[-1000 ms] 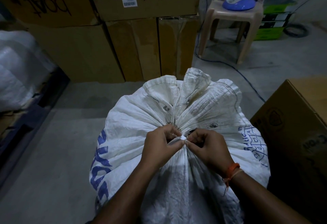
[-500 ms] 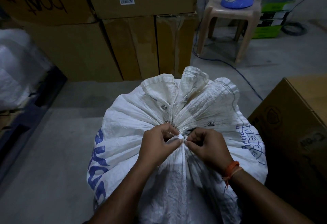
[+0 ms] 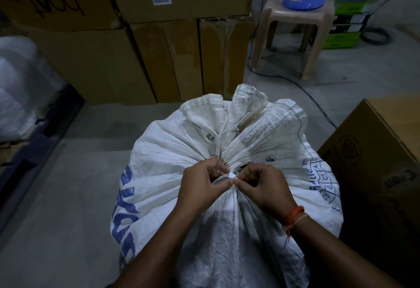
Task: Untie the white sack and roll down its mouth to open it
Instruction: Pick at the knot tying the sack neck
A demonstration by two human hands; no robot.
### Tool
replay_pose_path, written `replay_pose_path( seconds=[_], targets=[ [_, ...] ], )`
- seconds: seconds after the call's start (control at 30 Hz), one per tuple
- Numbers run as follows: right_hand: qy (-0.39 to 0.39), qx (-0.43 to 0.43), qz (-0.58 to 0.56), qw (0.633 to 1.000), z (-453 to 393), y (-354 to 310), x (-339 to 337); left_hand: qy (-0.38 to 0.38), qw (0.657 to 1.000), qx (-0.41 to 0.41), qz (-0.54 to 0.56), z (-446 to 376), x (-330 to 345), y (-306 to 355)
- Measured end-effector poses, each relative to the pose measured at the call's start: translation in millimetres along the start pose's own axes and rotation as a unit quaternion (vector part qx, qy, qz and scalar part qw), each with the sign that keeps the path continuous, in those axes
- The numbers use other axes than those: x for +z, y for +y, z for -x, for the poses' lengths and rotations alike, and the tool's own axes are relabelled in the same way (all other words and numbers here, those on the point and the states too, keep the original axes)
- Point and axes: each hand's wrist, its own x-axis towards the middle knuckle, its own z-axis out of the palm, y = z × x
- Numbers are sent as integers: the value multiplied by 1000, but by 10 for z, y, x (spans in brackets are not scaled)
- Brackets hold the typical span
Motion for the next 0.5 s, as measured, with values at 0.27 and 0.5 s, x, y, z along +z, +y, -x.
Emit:
replay_pose_path(
  seconds=[0.27,0.5],
  targets=[
    [-10,-3,15,1000,23,13,-114,24,1000,-6,-7,24,23,15],
    [-3,-1,21,1000,15,-3,-94,99,992,26,-76,166,92,27]
  ],
)
